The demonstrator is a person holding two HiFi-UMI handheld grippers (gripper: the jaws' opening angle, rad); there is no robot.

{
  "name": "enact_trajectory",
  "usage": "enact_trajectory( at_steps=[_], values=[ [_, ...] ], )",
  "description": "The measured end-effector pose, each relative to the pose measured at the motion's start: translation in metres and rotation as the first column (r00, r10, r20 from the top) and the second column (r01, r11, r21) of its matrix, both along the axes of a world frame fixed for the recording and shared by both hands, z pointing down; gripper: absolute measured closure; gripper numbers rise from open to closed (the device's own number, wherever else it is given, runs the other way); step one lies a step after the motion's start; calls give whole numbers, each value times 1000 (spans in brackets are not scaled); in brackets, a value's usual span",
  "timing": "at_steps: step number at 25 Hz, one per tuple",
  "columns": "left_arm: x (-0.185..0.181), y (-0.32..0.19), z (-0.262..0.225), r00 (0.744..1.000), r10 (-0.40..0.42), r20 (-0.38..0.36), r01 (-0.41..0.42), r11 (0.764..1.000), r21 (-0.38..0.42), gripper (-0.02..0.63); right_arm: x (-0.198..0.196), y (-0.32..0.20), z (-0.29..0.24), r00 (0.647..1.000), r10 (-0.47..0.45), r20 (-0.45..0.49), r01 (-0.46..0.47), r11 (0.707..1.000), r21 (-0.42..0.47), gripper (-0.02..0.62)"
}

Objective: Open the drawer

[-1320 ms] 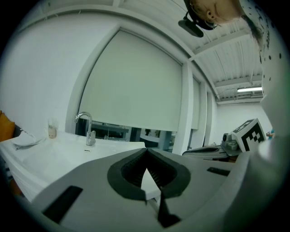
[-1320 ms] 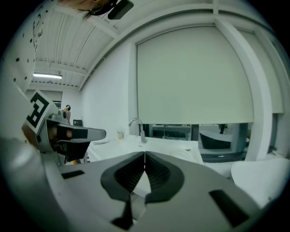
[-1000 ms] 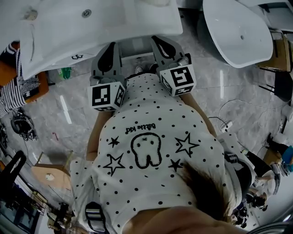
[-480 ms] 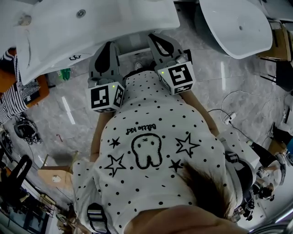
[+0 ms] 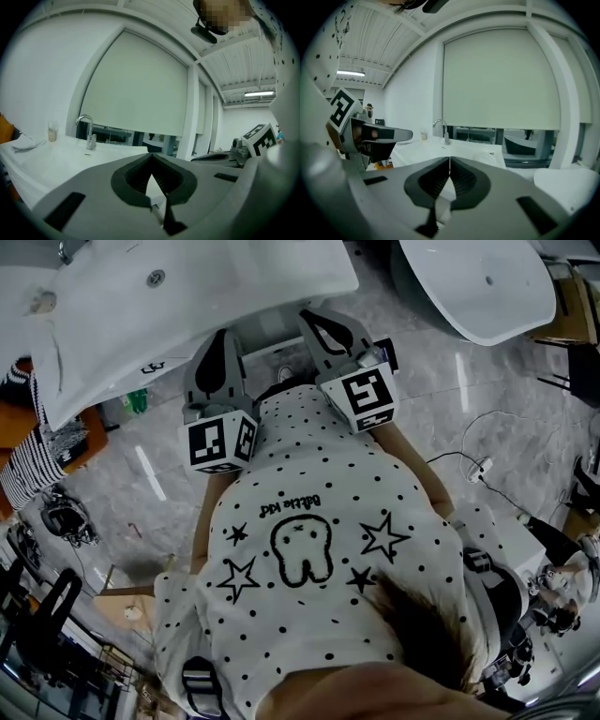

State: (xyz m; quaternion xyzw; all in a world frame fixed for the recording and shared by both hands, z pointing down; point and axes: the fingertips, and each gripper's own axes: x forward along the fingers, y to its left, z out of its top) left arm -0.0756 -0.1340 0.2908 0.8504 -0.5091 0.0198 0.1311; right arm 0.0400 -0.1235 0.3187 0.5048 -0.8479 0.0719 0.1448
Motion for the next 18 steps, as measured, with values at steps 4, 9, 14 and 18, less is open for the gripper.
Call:
enact_trajectory(
  at_steps=[4,9,14,18],
  values=[
    [4,0,0,1000,16,8,-16,1000,-4,601,3,0,0,1000,13,0,-13,1000,-3,581],
    [3,4,2,1000,10,8,-10,1000,-9,601,2,4,2,1000,6,5,-6,1000,-8,581],
    [1,8,4,1000,2,7,-2,1000,-13,601,0,6,4,1000,-3,7,3,1000,-14,581],
    [-1,7,4,1000,-2,2,2,1000,-18,601,-3,6,4,1000,-6,7,7,1000,-19,581]
  ],
)
